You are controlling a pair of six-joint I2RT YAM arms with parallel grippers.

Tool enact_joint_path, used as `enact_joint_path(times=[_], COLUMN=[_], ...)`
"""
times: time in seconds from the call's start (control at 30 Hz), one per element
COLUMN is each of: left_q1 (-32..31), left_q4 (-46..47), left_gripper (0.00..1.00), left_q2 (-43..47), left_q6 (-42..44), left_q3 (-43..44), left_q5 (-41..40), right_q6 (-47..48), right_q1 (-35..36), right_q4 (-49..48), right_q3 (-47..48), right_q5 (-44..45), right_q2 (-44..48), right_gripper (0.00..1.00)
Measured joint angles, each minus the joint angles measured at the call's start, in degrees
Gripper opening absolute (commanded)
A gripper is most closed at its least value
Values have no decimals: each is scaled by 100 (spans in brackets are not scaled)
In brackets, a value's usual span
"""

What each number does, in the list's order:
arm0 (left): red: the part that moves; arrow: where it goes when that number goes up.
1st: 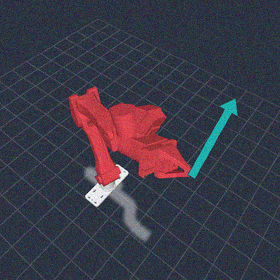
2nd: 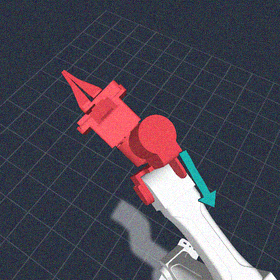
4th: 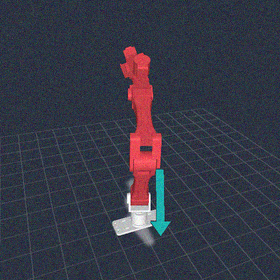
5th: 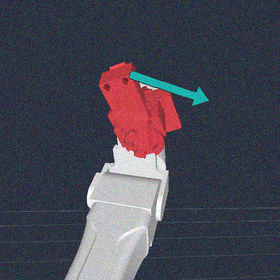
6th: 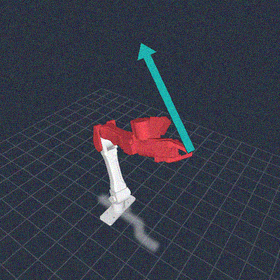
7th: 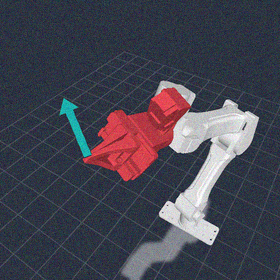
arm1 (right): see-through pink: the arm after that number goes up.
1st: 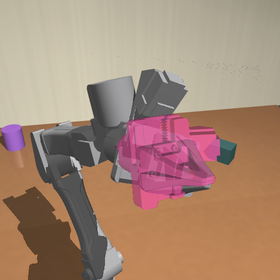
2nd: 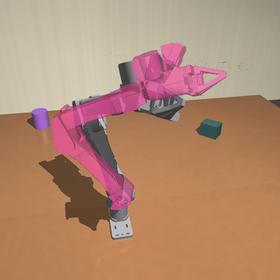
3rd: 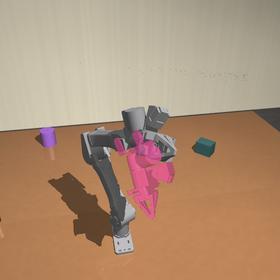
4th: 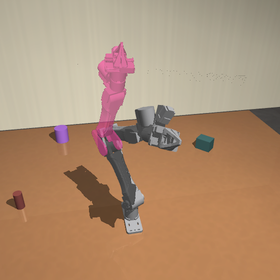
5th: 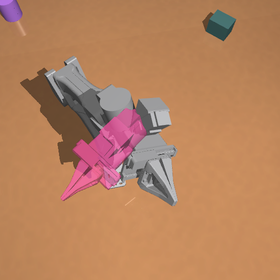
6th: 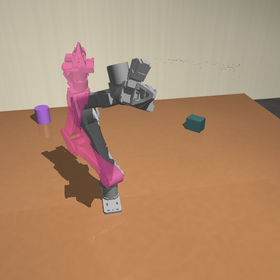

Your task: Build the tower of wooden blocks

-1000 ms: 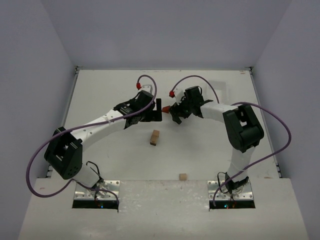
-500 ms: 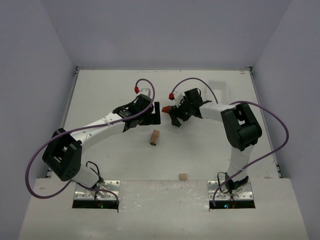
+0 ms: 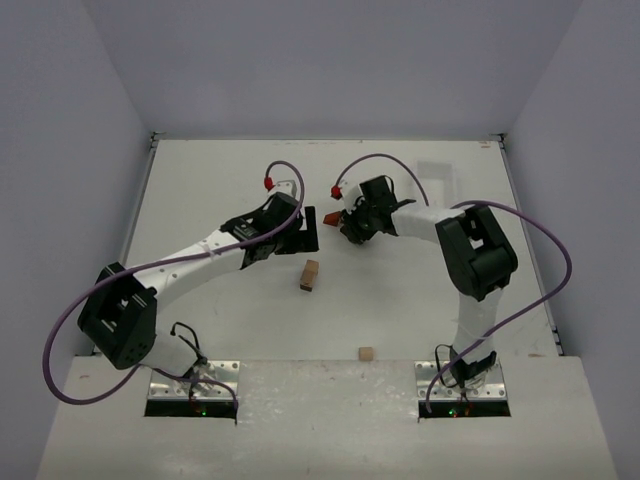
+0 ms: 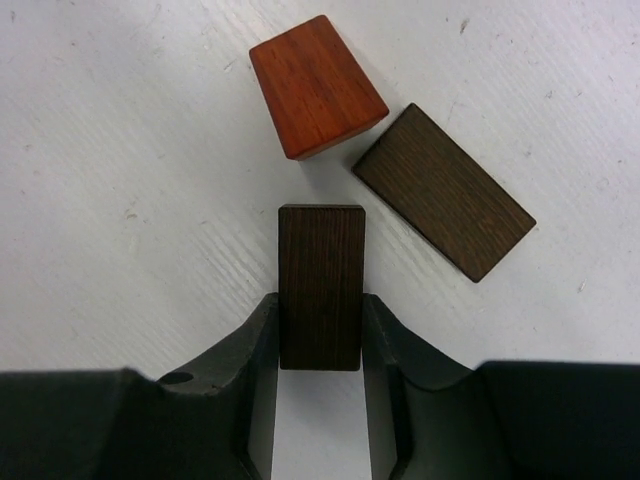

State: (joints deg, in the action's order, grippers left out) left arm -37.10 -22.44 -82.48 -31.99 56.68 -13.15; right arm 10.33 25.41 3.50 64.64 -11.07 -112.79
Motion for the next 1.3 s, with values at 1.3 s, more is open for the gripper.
enact_joint_path(times=[1.3], left_q1=[2], left_q4=[-917], left_gripper=[100], left_q2=[3201], left_q6=[-650], left_q3=[-1465], left_q5=[-722], right_q6=[9832], right_q1=[1208], right_q4=[6385], right_q3=[3282], right_q5=[-3418], right_q2=[140], right_gripper=[15])
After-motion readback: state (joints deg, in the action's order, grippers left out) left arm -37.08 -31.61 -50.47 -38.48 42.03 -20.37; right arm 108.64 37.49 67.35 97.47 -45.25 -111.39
